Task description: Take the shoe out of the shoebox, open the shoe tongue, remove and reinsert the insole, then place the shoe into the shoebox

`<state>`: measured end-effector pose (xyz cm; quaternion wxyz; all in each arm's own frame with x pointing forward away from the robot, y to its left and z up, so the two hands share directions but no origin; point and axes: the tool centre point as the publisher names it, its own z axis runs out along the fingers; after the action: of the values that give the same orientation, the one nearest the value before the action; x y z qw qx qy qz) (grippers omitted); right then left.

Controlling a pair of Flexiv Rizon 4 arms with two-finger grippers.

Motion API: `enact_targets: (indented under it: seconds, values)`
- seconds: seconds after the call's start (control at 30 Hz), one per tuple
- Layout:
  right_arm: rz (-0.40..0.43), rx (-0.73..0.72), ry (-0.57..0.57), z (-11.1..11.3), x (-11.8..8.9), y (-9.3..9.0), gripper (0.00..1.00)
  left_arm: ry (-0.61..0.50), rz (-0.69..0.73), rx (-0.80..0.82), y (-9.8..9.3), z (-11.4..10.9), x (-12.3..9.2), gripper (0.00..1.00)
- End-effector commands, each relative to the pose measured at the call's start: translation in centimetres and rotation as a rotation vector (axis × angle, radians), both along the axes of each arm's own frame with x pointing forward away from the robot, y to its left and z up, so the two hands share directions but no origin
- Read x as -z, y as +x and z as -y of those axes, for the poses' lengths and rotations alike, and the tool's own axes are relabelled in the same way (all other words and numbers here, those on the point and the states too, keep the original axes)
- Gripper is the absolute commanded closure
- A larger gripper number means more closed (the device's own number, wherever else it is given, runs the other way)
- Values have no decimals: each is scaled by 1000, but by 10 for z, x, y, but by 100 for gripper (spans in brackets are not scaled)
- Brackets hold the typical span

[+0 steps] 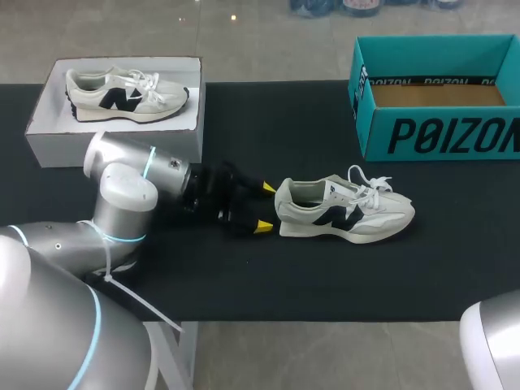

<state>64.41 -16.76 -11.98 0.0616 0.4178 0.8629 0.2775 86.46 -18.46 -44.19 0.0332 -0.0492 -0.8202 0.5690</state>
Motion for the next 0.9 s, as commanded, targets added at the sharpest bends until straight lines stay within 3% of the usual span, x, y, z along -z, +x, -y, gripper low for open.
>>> enact_targets:
  seconds: [0.03, 0.9]
  values:
    - [-8, -2, -2, 0, -2, 3, 0, -5, -3, 7, 3, 7, 5, 0]
    - [-8, -2, -2, 0, -2, 3, 0, -36, 8, 22, -7, 19, -12, 0]
